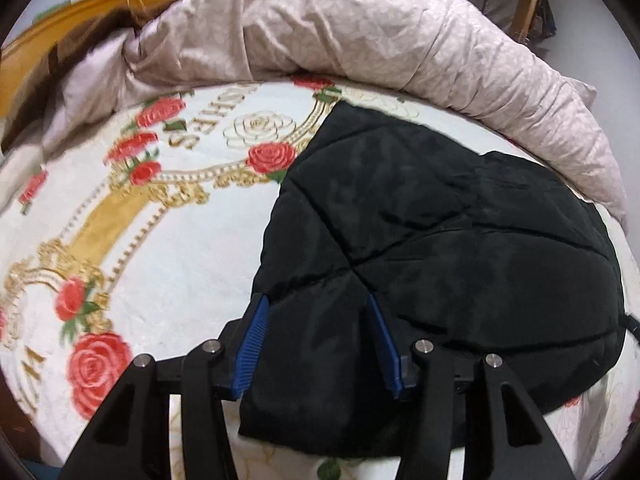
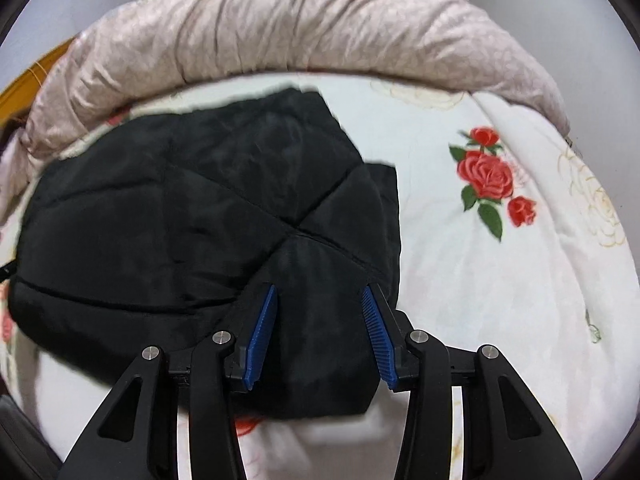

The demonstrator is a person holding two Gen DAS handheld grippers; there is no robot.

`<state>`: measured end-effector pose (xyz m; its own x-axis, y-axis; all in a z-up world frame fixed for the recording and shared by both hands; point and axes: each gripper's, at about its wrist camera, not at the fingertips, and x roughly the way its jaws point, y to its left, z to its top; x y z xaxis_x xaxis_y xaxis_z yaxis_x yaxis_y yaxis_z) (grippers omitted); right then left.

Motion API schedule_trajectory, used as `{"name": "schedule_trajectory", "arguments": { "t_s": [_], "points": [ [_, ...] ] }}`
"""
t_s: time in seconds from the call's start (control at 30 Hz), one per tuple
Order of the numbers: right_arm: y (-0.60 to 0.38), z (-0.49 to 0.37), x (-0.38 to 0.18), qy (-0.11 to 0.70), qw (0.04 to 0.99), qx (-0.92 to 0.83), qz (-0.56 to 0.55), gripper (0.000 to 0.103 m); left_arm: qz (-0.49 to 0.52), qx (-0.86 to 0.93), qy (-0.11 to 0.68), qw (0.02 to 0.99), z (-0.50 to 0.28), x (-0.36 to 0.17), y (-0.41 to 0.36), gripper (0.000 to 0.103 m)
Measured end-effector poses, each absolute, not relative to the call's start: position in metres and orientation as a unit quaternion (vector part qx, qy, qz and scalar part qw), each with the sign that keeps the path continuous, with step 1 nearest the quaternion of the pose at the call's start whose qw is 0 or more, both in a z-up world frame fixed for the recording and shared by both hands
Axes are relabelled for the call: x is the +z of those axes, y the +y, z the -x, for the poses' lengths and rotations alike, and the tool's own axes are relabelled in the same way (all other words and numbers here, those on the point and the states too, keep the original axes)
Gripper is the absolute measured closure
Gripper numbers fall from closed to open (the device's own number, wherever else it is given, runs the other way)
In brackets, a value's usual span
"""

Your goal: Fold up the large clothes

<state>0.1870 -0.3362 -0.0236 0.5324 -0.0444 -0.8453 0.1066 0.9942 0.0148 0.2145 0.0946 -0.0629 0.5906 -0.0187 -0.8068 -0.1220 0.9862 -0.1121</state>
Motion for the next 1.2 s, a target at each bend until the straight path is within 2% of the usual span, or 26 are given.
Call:
{"name": "schedule_trajectory", "arguments": {
  "t_s": [0.13, 0.43, 0.6, 0.73, 0.93, 1.2],
  "points": [
    [-0.323, -0.177, -0.014, 0.470, 0.882, -0.025, -0.031, 0.058, 0.068, 0.017, 0.437, 0.897, -0.199, -0.049, 0.081, 0.049],
    [-0.306, -0.201, -0.058, 0.522, 0.853, -0.013, -0.027, 0.056, 0.047, -0.001, 0.463, 0.885, -0.207, -0.073, 0.051, 0.048],
    [-0.307, -0.195, -0.046, 0.520, 0.854, -0.014, -0.025, 0.056, 0.051, -0.001, 0.465, 0.884, -0.206, -0.066, 0.052, 0.049],
    [-0.299, -0.193, -0.019, 0.479, 0.877, -0.003, -0.027, 0.056, 0.062, -0.013, 0.448, 0.892, -0.206, -0.048, 0.047, 0.048],
    [-0.284, -0.234, -0.022, 0.478, 0.877, 0.019, -0.041, 0.055, 0.066, -0.063, 0.437, 0.895, -0.240, -0.034, 0.011, 0.047],
    [-0.288, -0.263, -0.053, 0.519, 0.853, 0.014, -0.047, 0.053, 0.041, -0.076, 0.457, 0.885, -0.282, -0.065, -0.014, 0.044]
  ]
}}
